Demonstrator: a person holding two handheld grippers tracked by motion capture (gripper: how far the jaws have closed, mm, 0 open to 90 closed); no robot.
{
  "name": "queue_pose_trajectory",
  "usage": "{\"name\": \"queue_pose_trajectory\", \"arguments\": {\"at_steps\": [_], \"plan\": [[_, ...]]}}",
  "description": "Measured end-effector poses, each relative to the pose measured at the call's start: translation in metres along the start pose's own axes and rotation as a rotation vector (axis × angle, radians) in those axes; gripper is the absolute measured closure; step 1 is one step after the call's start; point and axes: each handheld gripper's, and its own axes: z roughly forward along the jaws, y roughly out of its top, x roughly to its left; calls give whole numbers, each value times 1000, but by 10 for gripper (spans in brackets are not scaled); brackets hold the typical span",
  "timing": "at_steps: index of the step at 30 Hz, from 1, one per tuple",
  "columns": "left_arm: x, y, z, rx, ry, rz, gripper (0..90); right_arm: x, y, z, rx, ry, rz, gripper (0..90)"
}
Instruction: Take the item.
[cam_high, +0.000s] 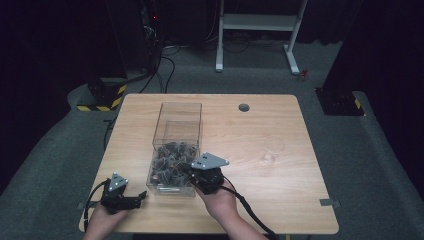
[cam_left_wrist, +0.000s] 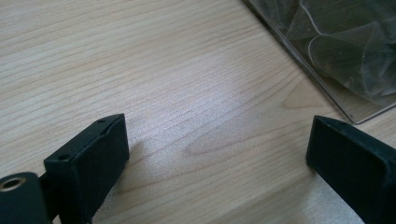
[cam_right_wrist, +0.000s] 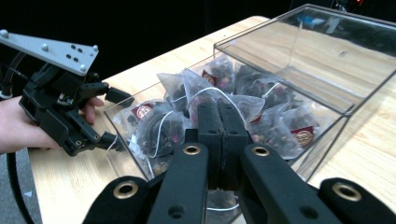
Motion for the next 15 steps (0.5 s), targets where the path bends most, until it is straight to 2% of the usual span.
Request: {"name": "queue_pose_trajectory", "arguments": {"at_steps": [15], "plan": [[0, 0, 0, -2, -1, -4, 64, -12, 2, -14, -27, -27, 2, 900]]}}
